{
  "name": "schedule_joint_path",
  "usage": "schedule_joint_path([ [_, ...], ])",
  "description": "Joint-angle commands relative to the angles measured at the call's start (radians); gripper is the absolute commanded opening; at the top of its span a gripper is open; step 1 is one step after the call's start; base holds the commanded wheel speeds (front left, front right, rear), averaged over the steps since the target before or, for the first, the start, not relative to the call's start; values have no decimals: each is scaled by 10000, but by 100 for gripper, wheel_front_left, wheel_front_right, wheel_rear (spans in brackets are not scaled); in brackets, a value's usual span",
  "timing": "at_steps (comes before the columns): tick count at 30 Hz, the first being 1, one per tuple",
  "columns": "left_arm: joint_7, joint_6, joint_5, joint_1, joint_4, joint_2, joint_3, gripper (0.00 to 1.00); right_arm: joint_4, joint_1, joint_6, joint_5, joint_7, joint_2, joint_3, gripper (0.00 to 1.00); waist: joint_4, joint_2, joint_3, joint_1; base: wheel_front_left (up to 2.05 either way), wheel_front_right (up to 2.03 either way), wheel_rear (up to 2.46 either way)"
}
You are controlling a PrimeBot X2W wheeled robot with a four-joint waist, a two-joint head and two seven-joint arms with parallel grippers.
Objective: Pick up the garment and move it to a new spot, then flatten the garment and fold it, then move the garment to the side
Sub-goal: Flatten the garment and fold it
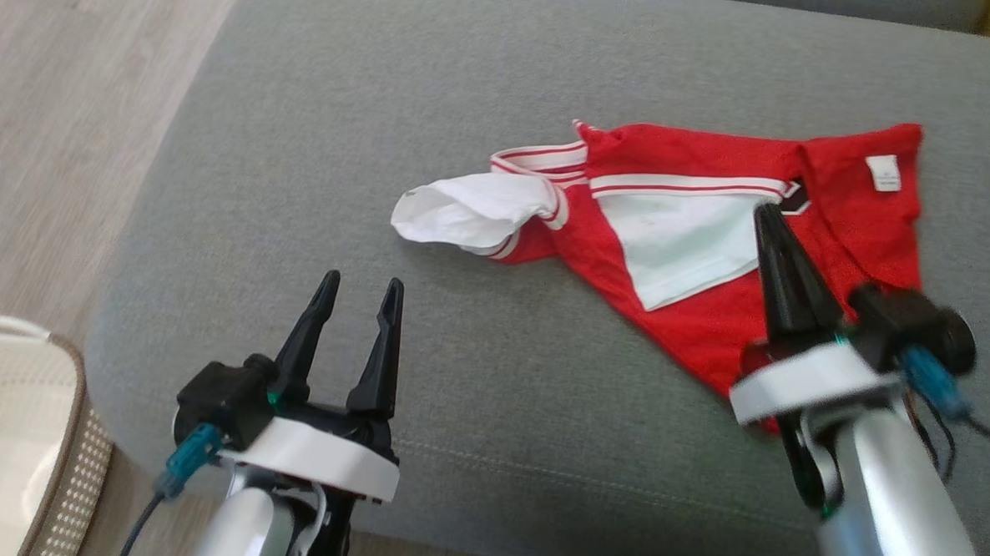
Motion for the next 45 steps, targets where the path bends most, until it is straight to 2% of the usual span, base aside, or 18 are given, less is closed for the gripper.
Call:
schedule_joint_path([
  [1,-53,-16,86,-157,-357,29,381,100,-560,-36,69,-99,-120,126,59,0,-147,0,-109,0,0,0,0],
  [3,-53,-63,130,-76,-329,29,453,100,-1081,440,69,-189,-127,178,-286,0,-257,0,-176,0,0,0,0],
  [4,-53,-86,156,-36,-308,29,478,100,-1297,688,69,-232,-129,195,-445,42,-304,0,-211,0,0,0,0],
  [5,-53,-111,184,9,-276,29,495,100,-1389,967,69,-242,-130,206,-540,100,-345,0,-251,0,0,0,0],
  [13,-53,-238,307,188,-82,29,572,100,-1485,1975,69,314,-134,219,-623,100,-580,0,-372,0,0,0,0],
  [21,-53,-278,302,80,-103,29,473,100,-1459,1771,69,259,-134,220,-586,100,-518,0,-227,0,0,0,0],
  [28,-53,-275,200,-133,-157,29,240,100,-1106,1146,69,-3,-135,221,-46,100,-229,0,269,0,0,0,0],
  [36,-53,-277,24,-526,-169,29,-79,100,973,-438,69,-351,31,221,426,100,383,0,1090,0,0,0,0],
  [45,-53,-195,-130,-776,-188,29,-244,100,3142,-1830,69,-464,30,147,488,100,845,0,1524,0,0,0,0],
])
